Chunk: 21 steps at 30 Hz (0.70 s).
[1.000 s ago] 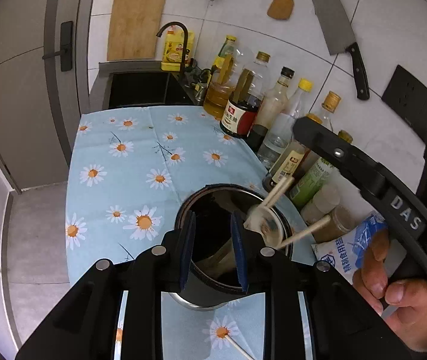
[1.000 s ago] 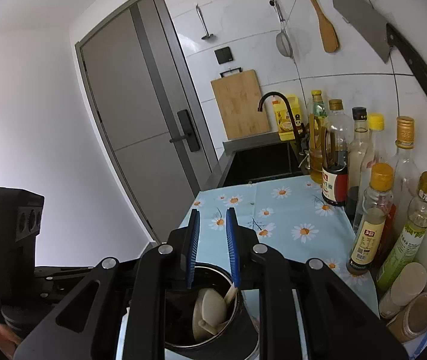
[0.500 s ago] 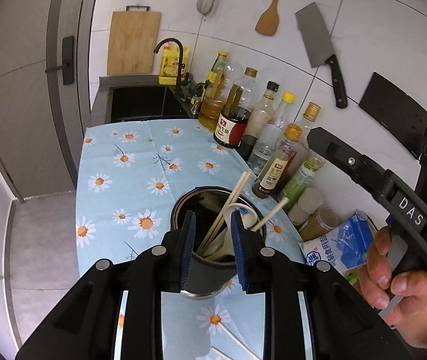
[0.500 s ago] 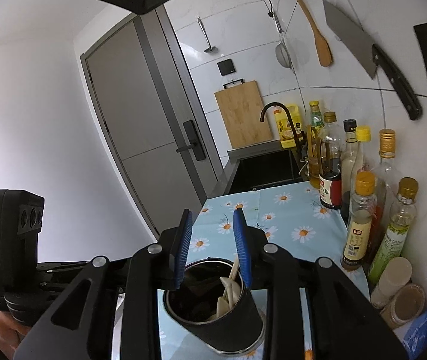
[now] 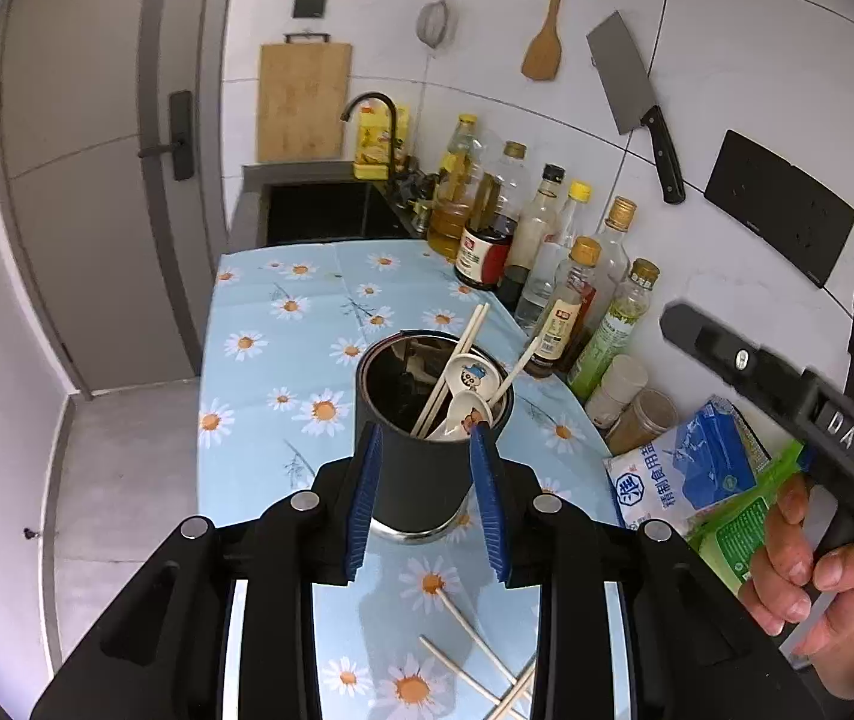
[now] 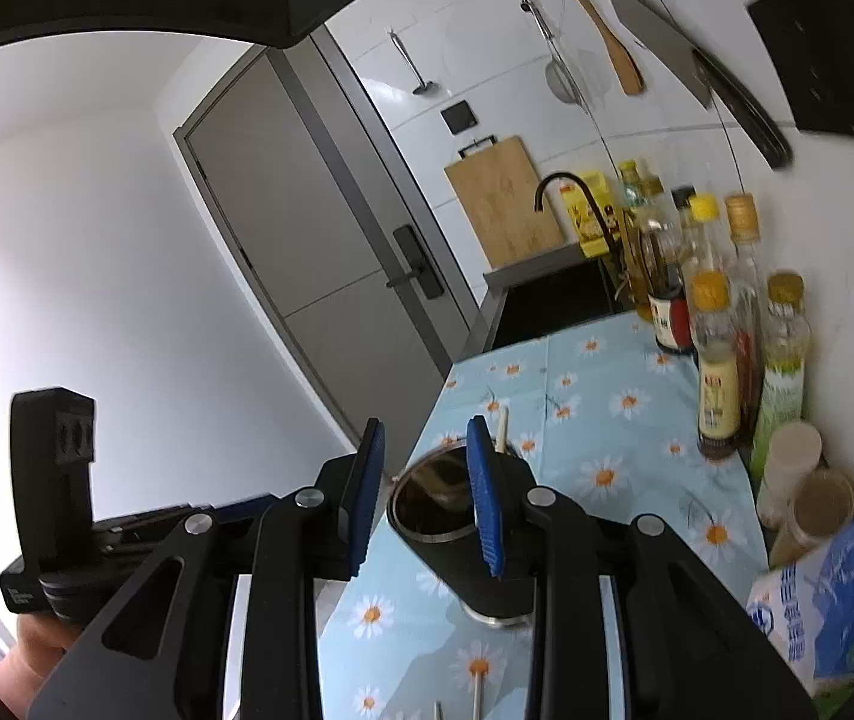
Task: Organize utensils
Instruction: 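Move both open grippers back toward the chopsticks on the table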
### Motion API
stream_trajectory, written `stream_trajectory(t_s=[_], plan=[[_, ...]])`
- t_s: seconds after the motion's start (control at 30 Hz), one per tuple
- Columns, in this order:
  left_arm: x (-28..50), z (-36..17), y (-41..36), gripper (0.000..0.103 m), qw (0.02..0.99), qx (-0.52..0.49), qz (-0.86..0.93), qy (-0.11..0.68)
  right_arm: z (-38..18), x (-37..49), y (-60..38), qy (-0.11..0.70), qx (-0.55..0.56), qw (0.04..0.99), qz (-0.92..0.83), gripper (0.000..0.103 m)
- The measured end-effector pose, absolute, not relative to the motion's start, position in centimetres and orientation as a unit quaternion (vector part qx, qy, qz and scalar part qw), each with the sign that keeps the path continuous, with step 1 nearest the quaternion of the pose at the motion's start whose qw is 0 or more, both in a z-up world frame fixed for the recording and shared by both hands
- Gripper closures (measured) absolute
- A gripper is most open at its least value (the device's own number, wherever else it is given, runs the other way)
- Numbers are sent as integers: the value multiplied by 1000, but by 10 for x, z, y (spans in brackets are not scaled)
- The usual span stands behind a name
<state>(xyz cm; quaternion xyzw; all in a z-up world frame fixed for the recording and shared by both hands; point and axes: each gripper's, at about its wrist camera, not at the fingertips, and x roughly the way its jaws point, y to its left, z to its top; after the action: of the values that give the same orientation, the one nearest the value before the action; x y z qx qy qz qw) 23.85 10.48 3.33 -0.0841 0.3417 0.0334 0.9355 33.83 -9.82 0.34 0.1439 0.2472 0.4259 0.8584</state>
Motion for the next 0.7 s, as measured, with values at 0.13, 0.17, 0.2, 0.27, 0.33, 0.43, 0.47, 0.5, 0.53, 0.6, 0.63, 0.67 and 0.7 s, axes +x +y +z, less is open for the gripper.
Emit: stream_trajectory(t_s=[0.13,0.17,0.2,0.27,0.33,0.43,0.47,0.5,0.53,0.6,0.63,0.67,0.7], plan=[[223,39,91,74,935,-82,50,340,-18,331,-111,279,140,843,439,73],[218,39,85,74,934,-82,55,343,-22,329,-112,285,139,839,441,73],[214,40,80,74,934,-81,59,344,-28,327,-116,296,139,833,446,73],[206,39,73,74,931,-83,67,349,-37,325,-121,318,143,820,455,73],[198,37,67,74,928,-90,77,353,-44,321,-125,331,139,811,462,71],[184,28,60,74,922,-98,85,364,-55,313,-133,354,140,798,467,60],[180,25,60,74,920,-104,85,368,-59,311,-136,366,142,795,463,58],[178,21,60,74,918,-110,84,372,-64,309,-137,379,146,790,460,56],[174,16,60,74,915,-116,83,378,-67,308,-138,387,149,786,458,56],[167,2,62,74,908,-129,75,392,-75,307,-142,409,156,780,447,56],[165,-6,63,74,904,-135,71,400,-79,305,-143,417,159,777,443,56],[163,-11,63,74,901,-138,67,406,-82,303,-145,422,161,777,439,56],[161,-20,64,74,897,-141,61,415,-87,300,-147,430,163,776,431,56]])
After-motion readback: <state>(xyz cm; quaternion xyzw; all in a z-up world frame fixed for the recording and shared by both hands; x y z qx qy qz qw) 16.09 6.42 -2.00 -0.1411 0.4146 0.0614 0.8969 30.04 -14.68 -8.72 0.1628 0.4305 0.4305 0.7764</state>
